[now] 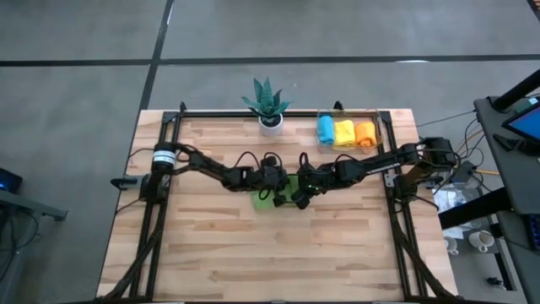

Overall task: Roll microfiber towels into tight, uniform cylinder then place into a basket
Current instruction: Roll the green microfiber cloth

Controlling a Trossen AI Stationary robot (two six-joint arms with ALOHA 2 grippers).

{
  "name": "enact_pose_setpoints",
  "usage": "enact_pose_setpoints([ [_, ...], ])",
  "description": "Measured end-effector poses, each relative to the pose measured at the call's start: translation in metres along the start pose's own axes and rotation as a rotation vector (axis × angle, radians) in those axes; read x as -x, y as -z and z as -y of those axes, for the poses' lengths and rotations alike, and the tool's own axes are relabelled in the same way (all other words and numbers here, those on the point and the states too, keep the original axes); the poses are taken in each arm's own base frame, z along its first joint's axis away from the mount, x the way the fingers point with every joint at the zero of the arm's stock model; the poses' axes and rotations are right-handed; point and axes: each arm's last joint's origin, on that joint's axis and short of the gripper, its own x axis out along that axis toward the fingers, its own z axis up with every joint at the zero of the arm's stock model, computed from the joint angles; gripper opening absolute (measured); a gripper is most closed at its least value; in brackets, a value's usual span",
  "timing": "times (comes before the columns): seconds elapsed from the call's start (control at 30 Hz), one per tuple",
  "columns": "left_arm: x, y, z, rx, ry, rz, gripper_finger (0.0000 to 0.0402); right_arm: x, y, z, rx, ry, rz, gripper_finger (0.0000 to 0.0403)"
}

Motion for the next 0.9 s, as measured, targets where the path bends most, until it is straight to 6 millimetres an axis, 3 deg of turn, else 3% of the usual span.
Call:
enact_pose_setpoints([
  [0.27,-0.012,0.011,-0.004,0.015,-0.002,-0.028,0.0000,0.000,0.000,0.000,0.004,-0.002,-0.001,0.0009],
  [0.53,0.028,-0.018,-0.012,-0.002,-0.059,0.013,0.0000,0.000,-0.002,0.004,-0.010,0.013,-0.009,0.0009],
  [0.7,0.046,-0.010,-0.008,-0.004,-0.041,0.025,0.0000,0.010,-0.007,0.009,0.009,0.166,-0.046,0.0009],
  [0.9,0.049,-0.007,-0.001,0.019,-0.015,0.133,0.0000,0.019,-0.014,0.008,0.055,0.337,-0.113,0.0009],
])
